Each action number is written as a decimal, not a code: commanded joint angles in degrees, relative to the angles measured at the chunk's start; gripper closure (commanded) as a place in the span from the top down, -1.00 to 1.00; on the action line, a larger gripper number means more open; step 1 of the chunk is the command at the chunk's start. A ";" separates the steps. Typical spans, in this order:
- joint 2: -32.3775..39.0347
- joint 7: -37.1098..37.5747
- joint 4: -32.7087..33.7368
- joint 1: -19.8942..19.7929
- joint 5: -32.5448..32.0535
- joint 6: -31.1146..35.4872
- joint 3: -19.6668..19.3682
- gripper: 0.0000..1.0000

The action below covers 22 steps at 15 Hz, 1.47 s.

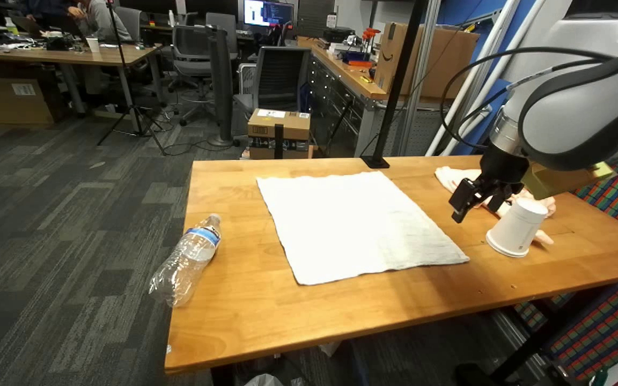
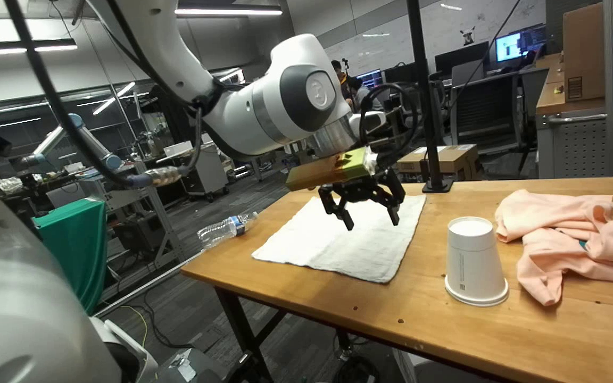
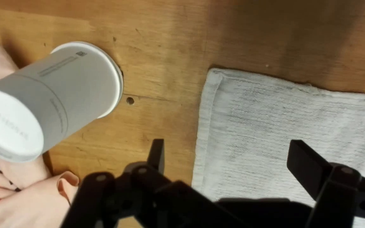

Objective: Fold the cloth

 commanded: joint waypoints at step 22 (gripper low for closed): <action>19.11 18.89 6.59 3.83 4.24 0.59 -4.07 -0.13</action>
